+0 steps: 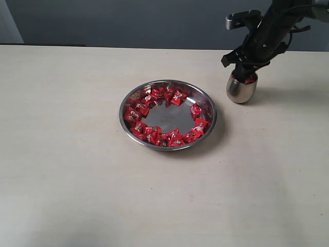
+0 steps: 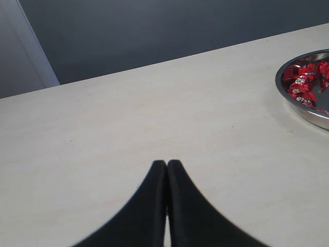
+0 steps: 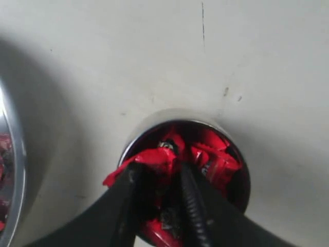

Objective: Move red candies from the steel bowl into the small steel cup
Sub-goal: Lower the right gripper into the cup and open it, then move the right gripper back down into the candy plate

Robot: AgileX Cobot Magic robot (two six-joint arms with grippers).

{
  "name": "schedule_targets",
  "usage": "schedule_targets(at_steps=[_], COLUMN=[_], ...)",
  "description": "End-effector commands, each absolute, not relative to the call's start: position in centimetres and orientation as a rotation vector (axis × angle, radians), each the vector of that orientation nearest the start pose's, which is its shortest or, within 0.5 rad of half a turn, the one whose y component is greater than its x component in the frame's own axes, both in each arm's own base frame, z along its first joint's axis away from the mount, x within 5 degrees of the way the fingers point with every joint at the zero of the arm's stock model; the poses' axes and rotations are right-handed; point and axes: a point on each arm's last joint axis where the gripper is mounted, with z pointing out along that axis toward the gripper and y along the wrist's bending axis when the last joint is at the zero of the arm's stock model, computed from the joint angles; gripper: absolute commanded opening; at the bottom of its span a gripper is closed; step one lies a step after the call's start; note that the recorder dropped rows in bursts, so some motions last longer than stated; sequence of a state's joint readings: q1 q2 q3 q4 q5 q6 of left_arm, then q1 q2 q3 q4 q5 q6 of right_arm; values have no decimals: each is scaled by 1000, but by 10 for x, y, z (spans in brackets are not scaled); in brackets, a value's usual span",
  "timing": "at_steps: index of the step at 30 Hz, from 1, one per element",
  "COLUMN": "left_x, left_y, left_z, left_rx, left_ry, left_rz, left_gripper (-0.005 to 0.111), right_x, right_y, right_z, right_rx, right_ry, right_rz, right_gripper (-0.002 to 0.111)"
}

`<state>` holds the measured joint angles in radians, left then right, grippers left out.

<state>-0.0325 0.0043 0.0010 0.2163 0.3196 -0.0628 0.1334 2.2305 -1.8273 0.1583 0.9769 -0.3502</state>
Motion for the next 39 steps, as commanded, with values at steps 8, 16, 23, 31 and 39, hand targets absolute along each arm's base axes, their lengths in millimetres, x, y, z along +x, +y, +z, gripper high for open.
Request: schedule_targets(at_steps=[8, 16, 23, 31, 39], left_x=[54, 54, 54, 54, 54], left_y=[4, 4, 4, 4, 4], left_z=[186, 186, 186, 186, 186], left_rx=[106, 106, 106, 106, 106], left_ry=[1788, 1788, 1788, 1788, 1788], left_rz=[136, 136, 136, 136, 136], left_gripper=[0, 0, 0, 0, 0], right_x=[467, 465, 464, 459, 458], right_y=[69, 69, 69, 73, 80], right_z=[198, 204, 208, 232, 237], right_rx=[-606, -608, -610, -569, -565], right_ry=[2741, 2739, 2733, 2676, 2645], right_rz=[108, 108, 102, 168, 276], right_gripper=[27, 27, 27, 11, -1])
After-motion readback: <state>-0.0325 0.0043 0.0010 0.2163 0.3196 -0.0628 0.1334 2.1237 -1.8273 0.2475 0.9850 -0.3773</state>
